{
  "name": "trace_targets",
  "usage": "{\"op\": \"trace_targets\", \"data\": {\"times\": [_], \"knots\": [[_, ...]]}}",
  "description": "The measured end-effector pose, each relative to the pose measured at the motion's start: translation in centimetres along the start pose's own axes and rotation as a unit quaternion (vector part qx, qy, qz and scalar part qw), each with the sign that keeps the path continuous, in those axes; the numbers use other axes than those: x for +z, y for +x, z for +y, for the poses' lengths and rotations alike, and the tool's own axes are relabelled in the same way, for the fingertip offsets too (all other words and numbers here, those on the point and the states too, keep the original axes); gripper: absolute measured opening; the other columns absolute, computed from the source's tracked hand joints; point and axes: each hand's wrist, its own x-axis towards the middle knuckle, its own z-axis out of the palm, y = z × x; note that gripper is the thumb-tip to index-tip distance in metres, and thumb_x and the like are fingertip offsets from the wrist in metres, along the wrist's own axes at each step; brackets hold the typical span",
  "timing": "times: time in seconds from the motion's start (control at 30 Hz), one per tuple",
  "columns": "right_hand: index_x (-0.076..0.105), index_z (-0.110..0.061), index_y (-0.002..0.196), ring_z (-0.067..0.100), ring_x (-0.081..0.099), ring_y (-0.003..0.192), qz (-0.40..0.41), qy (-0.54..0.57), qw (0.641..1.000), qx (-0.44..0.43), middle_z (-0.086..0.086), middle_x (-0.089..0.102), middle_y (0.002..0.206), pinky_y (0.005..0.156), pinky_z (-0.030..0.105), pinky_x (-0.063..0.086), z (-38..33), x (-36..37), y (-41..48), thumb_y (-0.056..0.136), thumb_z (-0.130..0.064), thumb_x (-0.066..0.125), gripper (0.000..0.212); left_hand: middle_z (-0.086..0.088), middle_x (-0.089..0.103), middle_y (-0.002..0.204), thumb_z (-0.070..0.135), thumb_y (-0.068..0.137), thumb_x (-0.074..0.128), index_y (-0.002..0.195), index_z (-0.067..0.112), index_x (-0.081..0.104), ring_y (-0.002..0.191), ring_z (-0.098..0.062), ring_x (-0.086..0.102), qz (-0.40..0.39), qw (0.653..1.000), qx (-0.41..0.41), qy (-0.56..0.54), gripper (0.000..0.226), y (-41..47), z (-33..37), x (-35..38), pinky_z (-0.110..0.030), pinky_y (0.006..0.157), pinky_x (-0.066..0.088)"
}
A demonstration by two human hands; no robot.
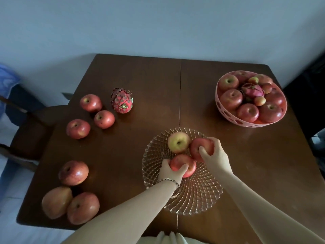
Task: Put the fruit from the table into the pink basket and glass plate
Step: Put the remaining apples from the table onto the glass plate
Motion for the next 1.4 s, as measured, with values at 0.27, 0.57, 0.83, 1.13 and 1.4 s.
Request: {"op": "trace_targets", "data": {"times": [0.27, 0.57, 0.83, 1.13, 1.4], "knots": [[0.045, -0.037, 0.13, 0.031, 0.022, 0.134, -0.014, -0.163, 0.987, 0.003, 0.002, 0.026, 0.149, 0.111, 0.048, 0.019, 0.8, 0.0, 0.8, 0.088, -0.044, 0.049, 0.043, -0.01, 0.057, 0.122, 0.037, 0.079, 0.069, 0.122, 0.011, 0.045, 0.107, -0.026, 0.057, 0.016, 1.0, 0.005, 0.008, 0.056, 0.0, 0.2, 0.5, -0.03, 0.088, 0.044], [0.05, -0.027, 0.126, 0.02, 0.049, 0.096, -0.068, -0.051, 0.996, 0.017, 0.011, 0.048, 0.121, 0.086, 0.028, 0.04, 0.1, -1.0, 1.8, 0.08, -0.032, 0.068, 0.049, -0.014, 0.047, 0.133, 0.043, 0.082, 0.063, 0.134, 0.012, 0.031, 0.116, -0.031, 0.053, -0.011, 0.998, -0.031, 0.057, 0.069, 0.1, 0.9, 0.6, -0.038, 0.093, 0.044], [0.052, -0.013, 0.124, 0.024, 0.035, 0.127, 0.051, -0.018, 0.996, -0.066, 0.01, 0.05, 0.13, 0.101, 0.031, 0.03, -2.6, -2.0, 0.1, 0.091, -0.025, 0.054, 0.036, -0.013, 0.035, 0.143, 0.038, 0.086, 0.06, 0.145, 0.014, 0.019, 0.12, -0.027, 0.051, -0.045, 0.974, 0.09, 0.202, 0.076, -2.1, 2.0, -3.6, -0.035, 0.098, 0.042], [0.063, -0.023, 0.092, -0.001, 0.06, 0.08, -0.202, -0.005, 0.963, -0.178, -0.013, 0.064, 0.085, 0.071, 0.005, 0.046, -10.2, 3.4, -5.9, 0.089, -0.014, 0.058, 0.011, -0.006, 0.035, 0.145, 0.033, 0.086, 0.059, 0.136, 0.022, 0.039, 0.129, -0.025, 0.04, 0.152, 0.841, 0.171, 0.49, 0.055, -0.7, -2.1, -19.2, -0.037, 0.104, 0.039], [0.04, -0.024, 0.133, 0.02, 0.053, 0.112, -0.444, -0.214, 0.855, -0.16, 0.002, 0.051, 0.125, 0.096, 0.038, 0.045, -13.9, 18.0, -11.3, 0.073, -0.053, 0.067, 0.072, -0.01, 0.034, 0.139, 0.041, 0.079, 0.065, 0.14, 0.034, 0.028, 0.123, -0.035, 0.046, 0.062, 0.883, -0.022, 0.465, 0.072, 3.2, -7.0, -27.2, -0.043, 0.102, 0.041]]}}
